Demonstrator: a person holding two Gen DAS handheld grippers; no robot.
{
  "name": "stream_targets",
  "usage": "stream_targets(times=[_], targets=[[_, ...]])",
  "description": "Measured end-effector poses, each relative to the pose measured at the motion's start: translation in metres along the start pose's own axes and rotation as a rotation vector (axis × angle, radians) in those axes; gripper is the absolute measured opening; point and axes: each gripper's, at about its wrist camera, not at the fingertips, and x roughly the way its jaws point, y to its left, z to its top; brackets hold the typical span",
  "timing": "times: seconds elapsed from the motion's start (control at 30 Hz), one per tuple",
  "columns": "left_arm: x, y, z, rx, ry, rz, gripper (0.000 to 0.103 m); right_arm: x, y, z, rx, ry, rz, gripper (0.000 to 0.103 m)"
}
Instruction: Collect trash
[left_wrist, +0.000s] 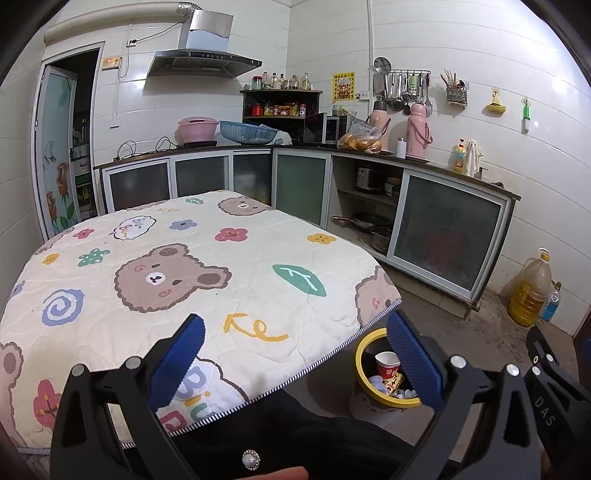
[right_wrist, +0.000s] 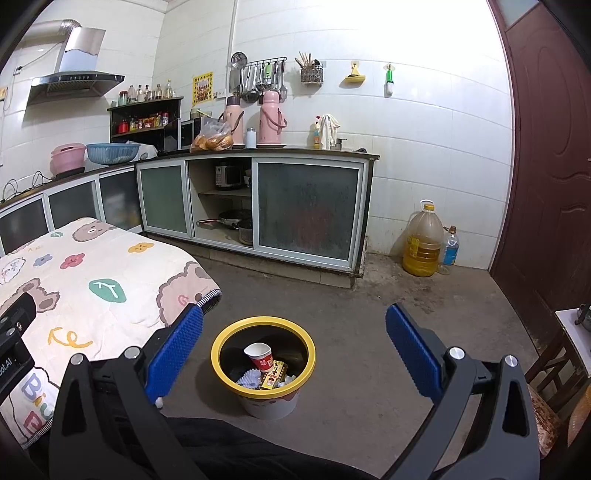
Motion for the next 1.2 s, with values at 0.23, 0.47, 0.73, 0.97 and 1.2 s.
stream_targets(times=[0.23,0.47,0.73,0.97,1.2], targets=[[0.0011,0.0003,-0.0007,0.0,0.006,-0.001,0.095,0.0013,-0.0016,-0.0015,-0.003,0.005,-0.002,0.095],[0.0011,0.0002,-0.0007,0.001,0.006,-0.001,0.095,0.0033,-0.0036,-0.0021,-0.005,0.015,-0.006,0.095],[0.0026,0.0014,-0.0037,-0.001,0.015,-0.003,0.095,0.0051,-0.0047,-0.0023,-0.007,0.028,-0.009,0.095],[0.0037,0.0024,-0.0043,-0.003,0.021,-0.004,0.095,0.0053,-0.0042,-0.002,-0.008,0.033,-0.009,0.095],[0.0046,0.0029,-0.0037,-0.003,0.021,-0.005,0.095,0.0064,-0.0049,-0.0027,-0.009,0.035,-0.009,0.095]])
